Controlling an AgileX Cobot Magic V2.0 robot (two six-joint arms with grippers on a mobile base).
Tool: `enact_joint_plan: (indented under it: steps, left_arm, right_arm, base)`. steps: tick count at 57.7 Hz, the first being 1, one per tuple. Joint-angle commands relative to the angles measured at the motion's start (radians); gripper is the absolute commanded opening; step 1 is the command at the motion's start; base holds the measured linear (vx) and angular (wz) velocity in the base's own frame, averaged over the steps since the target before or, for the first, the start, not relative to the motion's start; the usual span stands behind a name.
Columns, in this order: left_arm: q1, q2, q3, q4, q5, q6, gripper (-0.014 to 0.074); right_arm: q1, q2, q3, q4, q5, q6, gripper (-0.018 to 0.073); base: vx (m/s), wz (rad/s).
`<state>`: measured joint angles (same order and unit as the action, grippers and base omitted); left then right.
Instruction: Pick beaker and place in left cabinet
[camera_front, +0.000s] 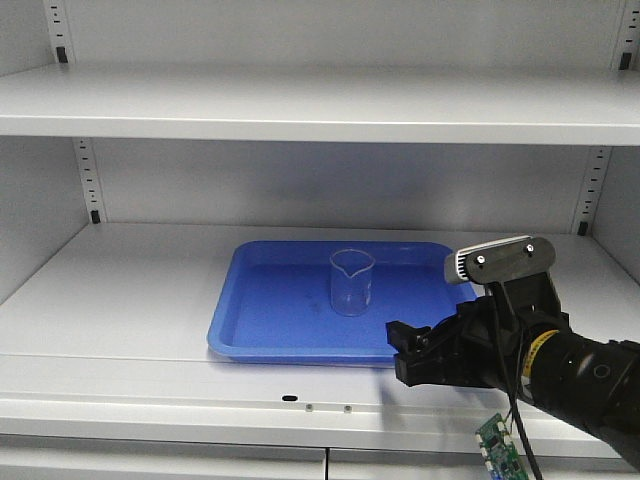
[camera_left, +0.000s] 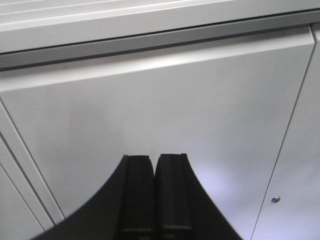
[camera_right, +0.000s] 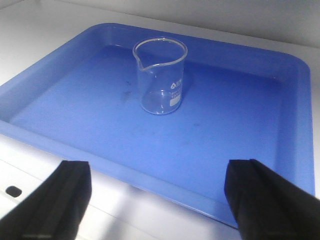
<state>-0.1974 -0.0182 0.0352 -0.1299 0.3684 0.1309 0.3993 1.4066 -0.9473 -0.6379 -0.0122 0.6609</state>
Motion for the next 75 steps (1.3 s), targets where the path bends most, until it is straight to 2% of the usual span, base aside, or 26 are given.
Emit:
enact_joint_plan:
  steps: [1, 24, 34, 40, 44, 53, 62, 70, 75]
  left_arm:
    - [-0.006, -0.01, -0.019, -0.01, -0.082, -0.001, -0.0006]
    - [-0.006, -0.01, -0.019, -0.01, -0.082, -0.001, -0.0006]
    - [-0.006, -0.01, -0.019, -0.01, -0.082, -0.001, -0.0006]
    - [-0.006, -0.01, -0.019, -0.01, -0.082, -0.001, -0.0006]
    - [-0.006, -0.01, -0.019, -0.01, -0.082, -0.001, -0.0006]
    - [-0.006, -0.01, -0.019, -0.01, -0.082, -0.001, -0.0006]
    - [-0.006, -0.01, -0.019, -0.01, -0.082, -0.001, -0.0006]
    - [-0.006, -0.01, -0.019, -0.01, -0.082, -0.001, -0.0006]
    - [-0.006, -0.01, -0.019, -0.01, -0.082, -0.001, -0.0006]
  right_arm:
    - [-0.003, -0.027, -0.03, -0.007, -0.059, -0.004, 0.0587]
    - [-0.003, -0.03, -0.03, -0.009, -0.04, -0.019, 0.0583]
    - [-0.009, -0.126, -0.03, 0.05, 0.154, -0.038, 0.0547]
    - [-0.051, -0.205, -0.029, 0.094, 0.271, -0.098, 0.0517]
    - [-0.091, -0.268, -0.006, 0.153, 0.299, -0.173, 0.0494]
    - [-0.227, -0.443, 0.163, 0.267, 0.198, -0.327, 0.0421]
    - [-0.351, -0.662, 0.409, 0.27, 0.119, -0.344, 0.0302]
    - [-0.418, -0.873, 0.608, 0.299, 0.118, -0.396, 0.0154]
    - [-0.435, -1.008, 0.719, 0.361, 0.118, -0.464, 0.0055]
  base:
    - [0.0, 0.0]
    - [0.0, 0.0]
    - [0.0, 0.0]
    - [0.0, 0.0]
    - [0.0, 0.0]
    - [0.0, 0.0]
    - [0.0, 0.0]
    - [0.0, 0.0]
    - [0.0, 0.0]
